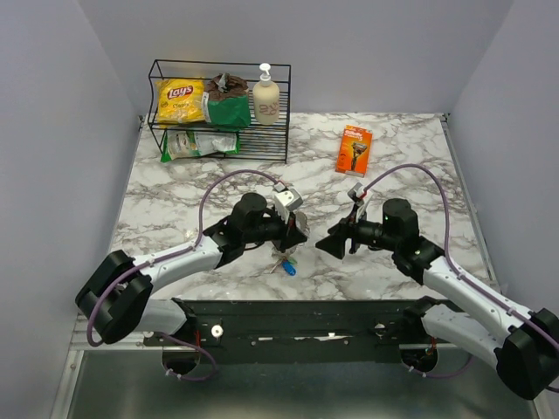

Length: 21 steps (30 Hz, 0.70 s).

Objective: Put the keys on the keyring

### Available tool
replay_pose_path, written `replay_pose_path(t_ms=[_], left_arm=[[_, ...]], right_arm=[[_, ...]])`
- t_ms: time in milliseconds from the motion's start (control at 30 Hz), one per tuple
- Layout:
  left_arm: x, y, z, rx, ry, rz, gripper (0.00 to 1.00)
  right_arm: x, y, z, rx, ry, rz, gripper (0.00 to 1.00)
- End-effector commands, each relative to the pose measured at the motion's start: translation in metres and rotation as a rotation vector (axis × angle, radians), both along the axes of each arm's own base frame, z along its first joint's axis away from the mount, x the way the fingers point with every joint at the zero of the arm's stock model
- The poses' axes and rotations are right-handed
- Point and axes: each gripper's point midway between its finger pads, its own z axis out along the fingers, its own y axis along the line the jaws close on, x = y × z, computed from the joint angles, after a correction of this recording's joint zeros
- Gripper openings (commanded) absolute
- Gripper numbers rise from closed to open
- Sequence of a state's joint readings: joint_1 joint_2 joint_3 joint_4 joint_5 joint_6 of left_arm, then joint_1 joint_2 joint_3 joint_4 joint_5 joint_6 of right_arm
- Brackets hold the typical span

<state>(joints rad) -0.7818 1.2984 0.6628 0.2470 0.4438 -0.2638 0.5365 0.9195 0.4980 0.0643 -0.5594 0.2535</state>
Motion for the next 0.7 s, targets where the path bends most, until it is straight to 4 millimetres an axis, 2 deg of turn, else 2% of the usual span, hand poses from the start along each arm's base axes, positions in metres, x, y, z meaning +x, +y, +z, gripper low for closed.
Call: replay_pose_path(t_ms=[0, 67, 100, 133, 233, 267, 333, 367, 433, 467, 533, 567, 667], left_arm=[[0.005, -0.004, 0.007, -0.080, 0.015, -0.033, 0.00], [0.006, -0.003, 0.006, -0.103, 0.044, -0.039, 0.00], [0.013, -0.001, 0.012, -0.136, 0.031, -0.031, 0.00], [0.008, 0.000, 0.010, -0.154, 0.056, -0.062, 0.00], [0.013, -0.001, 0.006, -0.189, 0.108, -0.080, 0.00], [0.014, -0.002, -0.005, -0.180, 0.151, -0.078, 0.00], [0.017, -0.006, -0.009, -0.190, 0.165, -0.091, 0.00], [0.016, -0.008, -0.021, -0.184, 0.205, -0.102, 0.00], [0.018, -0.012, -0.023, -0.209, 0.231, -0.108, 0.00], [0.018, -0.013, -0.035, -0.200, 0.264, -0.108, 0.00], [0.021, -0.017, -0.038, -0.217, 0.278, -0.114, 0.00], [0.024, -0.017, -0.047, -0.208, 0.297, -0.102, 0.00], [0.027, -0.019, -0.057, -0.201, 0.317, -0.090, 0.00]], right_arm=[[0.003, 0.002, -0.002, 0.003, -0.001, 0.000, 0.78], [0.004, 0.002, -0.005, -0.002, 0.008, 0.002, 0.78], [0.004, 0.002, -0.006, -0.004, 0.014, 0.001, 0.78], [0.004, 0.002, -0.006, -0.004, 0.015, 0.001, 0.78], [0.003, 0.002, -0.012, -0.011, 0.034, 0.000, 0.77], [0.003, 0.002, -0.014, -0.013, 0.039, -0.002, 0.77], [0.003, 0.001, -0.018, -0.017, 0.055, -0.006, 0.77], [0.003, 0.002, -0.020, -0.020, 0.063, -0.007, 0.77], [0.001, 0.002, -0.023, -0.022, 0.078, -0.002, 0.78], [0.001, 0.002, -0.024, -0.025, 0.081, -0.004, 0.77], [0.002, 0.002, -0.028, -0.032, 0.096, -0.010, 0.78], [0.001, 0.002, -0.029, -0.034, 0.100, -0.010, 0.78], [0.002, 0.001, -0.035, -0.049, 0.125, -0.012, 0.78]])
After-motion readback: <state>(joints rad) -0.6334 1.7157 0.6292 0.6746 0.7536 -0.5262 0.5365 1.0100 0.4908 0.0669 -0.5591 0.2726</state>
